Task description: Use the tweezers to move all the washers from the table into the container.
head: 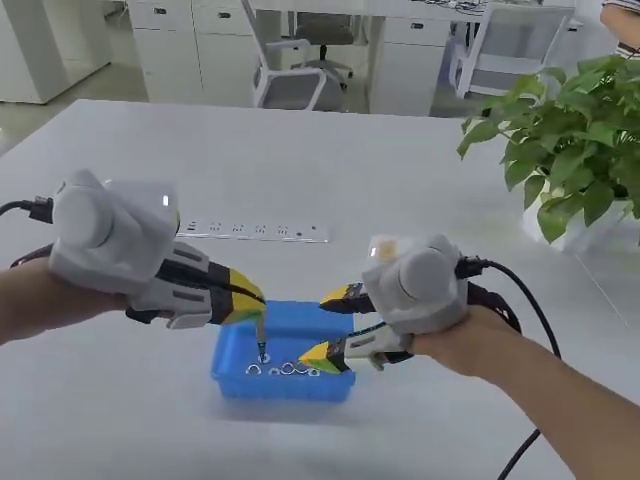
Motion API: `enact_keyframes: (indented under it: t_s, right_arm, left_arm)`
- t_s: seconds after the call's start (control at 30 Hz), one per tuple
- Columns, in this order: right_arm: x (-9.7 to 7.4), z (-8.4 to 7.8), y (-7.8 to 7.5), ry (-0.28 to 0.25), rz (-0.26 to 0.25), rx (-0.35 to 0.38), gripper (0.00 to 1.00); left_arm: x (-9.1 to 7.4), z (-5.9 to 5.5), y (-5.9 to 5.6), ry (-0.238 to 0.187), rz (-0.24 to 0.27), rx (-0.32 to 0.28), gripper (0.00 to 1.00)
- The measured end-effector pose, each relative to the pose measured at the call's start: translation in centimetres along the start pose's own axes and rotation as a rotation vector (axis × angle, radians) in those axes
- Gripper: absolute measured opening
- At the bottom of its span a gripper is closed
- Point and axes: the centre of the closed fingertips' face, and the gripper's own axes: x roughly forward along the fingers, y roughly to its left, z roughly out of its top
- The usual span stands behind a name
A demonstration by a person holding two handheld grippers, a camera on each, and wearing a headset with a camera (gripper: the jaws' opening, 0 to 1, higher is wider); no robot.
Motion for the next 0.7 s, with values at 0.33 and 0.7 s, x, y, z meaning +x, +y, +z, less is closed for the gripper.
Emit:
enact_keyframes:
  t_s: [0.33,0.7]
  right_arm:
    - [-2.0,-1.3,0.3,0.015,-0.068,0.063,0.56]
    - [-3.8,-2.9,1.9,0.014,-0.109,0.129,0.64]
  left_arm:
    - [-0.9,0.3,-0.9,-0.003,0.004,-0.002,0.05]
    - [-1.4,0.0,-2.6,-0.005,-0.013,-0.016,0.05]
